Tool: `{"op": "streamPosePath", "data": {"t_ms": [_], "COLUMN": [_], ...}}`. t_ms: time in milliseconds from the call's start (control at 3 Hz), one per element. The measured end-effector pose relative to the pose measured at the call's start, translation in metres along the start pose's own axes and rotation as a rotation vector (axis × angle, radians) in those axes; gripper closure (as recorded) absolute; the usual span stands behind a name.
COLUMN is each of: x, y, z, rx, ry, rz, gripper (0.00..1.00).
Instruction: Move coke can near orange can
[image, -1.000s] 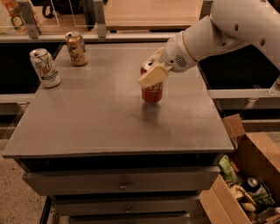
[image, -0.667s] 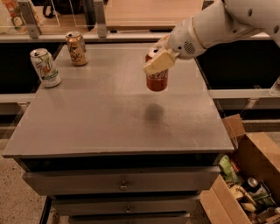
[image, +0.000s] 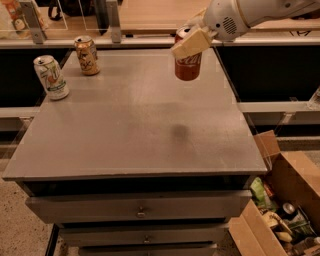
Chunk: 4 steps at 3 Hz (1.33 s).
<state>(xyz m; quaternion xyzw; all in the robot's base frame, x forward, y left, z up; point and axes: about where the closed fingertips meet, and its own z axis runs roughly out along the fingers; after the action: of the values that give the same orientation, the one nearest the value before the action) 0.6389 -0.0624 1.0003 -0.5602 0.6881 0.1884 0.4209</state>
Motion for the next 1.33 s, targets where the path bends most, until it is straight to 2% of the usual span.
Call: {"op": "streamPosePath", "data": {"t_ms": [667, 1000, 1333], "x": [-0.004, -0.019, -0.052], "y": [-0.002, -0.016, -0.032], "z": [0.006, 0.023, 0.070], "rx": [-0.013, -0.029, -0.095], "ry": [-0.001, -0.020, -0.069], "rz": [-0.017, -0.056, -0.113], "gripper": [1.00, 1.00, 1.00]}}
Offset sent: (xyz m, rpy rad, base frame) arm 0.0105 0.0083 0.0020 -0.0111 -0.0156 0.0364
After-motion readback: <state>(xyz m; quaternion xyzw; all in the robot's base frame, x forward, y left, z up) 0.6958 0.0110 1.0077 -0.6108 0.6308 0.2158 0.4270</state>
